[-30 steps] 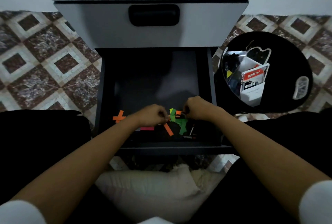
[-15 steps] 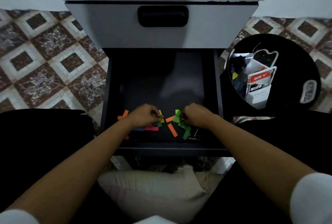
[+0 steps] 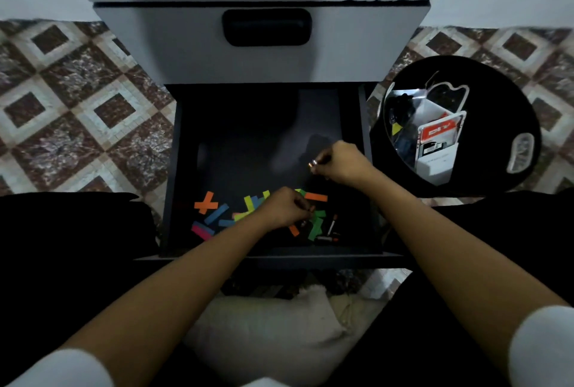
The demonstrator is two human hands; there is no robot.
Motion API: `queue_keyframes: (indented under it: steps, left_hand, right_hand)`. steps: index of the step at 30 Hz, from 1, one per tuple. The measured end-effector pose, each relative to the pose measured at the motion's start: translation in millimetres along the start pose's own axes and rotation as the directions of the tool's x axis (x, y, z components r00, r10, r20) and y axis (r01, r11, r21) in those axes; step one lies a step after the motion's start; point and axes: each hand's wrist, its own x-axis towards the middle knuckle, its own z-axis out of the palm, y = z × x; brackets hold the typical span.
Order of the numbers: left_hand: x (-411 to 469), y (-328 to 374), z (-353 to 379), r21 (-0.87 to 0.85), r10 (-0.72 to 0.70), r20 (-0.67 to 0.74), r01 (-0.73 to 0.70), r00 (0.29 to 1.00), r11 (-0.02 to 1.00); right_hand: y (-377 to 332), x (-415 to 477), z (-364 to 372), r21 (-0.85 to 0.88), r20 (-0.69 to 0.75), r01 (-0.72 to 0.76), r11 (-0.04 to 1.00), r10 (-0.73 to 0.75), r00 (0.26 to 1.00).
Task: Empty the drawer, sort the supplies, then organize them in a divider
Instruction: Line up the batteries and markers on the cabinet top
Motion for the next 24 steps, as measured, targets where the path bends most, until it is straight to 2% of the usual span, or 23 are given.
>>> queue_keyframes:
  steps: [7,13,17,20,24]
  left_hand:
    - [14,19,28,0.118,0.009,0.036,-0.013,0.999,0.993]
    - [17,28,43,0.193,0.043,0.003,-0.043,0.999,0.98]
    - [18,30,52,0.324,0.084,-0.003,-0.078,0.996,0.943]
    - [17,31,53,0.42,0.106,0.016,-0.103,0.994,0.902]
    - [17,30,51,0.465,0.122,0.071,-0.14,0.99,0.874]
  right_hand:
    - [-2,6,-14,0.203,-0.081,-0.029,0.979,0.046,0.996]
    - [1,4,-17,0.225,-0.11,-0.045,0.973,0.072,0.991]
    - [-1,3,-18,0.241,-0.125,-0.047,0.969,0.078,0.989]
    - [-3,2,-19,0.245,-0.134,-0.047,0.968,0.082,0.988]
    - [-3,1,-20,0.25,-0.136,-0.042,0.967,0.078,0.988]
